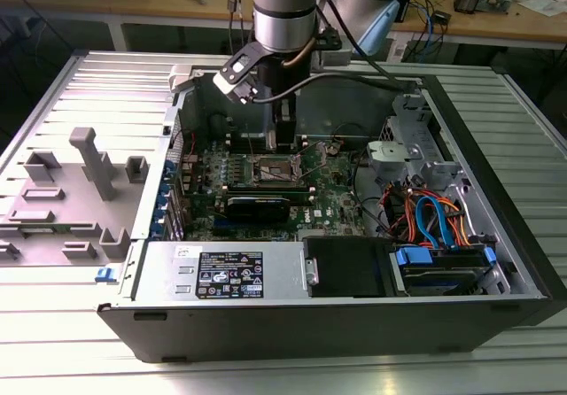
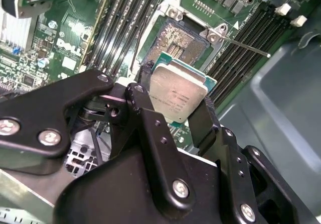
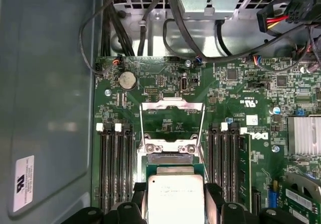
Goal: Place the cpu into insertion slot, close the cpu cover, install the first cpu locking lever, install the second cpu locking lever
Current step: 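Place the cpu into insertion slot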
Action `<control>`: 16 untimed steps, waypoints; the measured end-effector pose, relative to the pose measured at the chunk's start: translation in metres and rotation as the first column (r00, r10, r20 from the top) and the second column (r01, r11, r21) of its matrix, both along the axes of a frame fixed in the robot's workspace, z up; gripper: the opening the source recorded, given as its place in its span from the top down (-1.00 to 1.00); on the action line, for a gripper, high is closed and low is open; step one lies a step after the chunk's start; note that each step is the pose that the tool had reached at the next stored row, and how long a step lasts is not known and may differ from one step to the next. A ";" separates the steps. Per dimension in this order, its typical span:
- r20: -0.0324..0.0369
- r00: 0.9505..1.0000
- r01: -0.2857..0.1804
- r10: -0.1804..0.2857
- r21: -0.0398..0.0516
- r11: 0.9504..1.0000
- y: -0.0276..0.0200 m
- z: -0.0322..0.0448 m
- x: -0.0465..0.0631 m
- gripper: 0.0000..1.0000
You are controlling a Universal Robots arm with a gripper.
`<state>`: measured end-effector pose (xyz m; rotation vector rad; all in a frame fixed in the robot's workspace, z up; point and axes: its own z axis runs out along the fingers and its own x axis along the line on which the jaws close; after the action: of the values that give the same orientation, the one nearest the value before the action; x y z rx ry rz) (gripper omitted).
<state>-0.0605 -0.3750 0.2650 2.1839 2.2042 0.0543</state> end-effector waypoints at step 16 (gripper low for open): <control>0.018 1.000 -0.013 0.013 0.000 1.000 -0.0001 -0.0310 -0.007 -0.08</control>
<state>-0.0679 -0.3751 0.2340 2.1601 2.2095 0.0742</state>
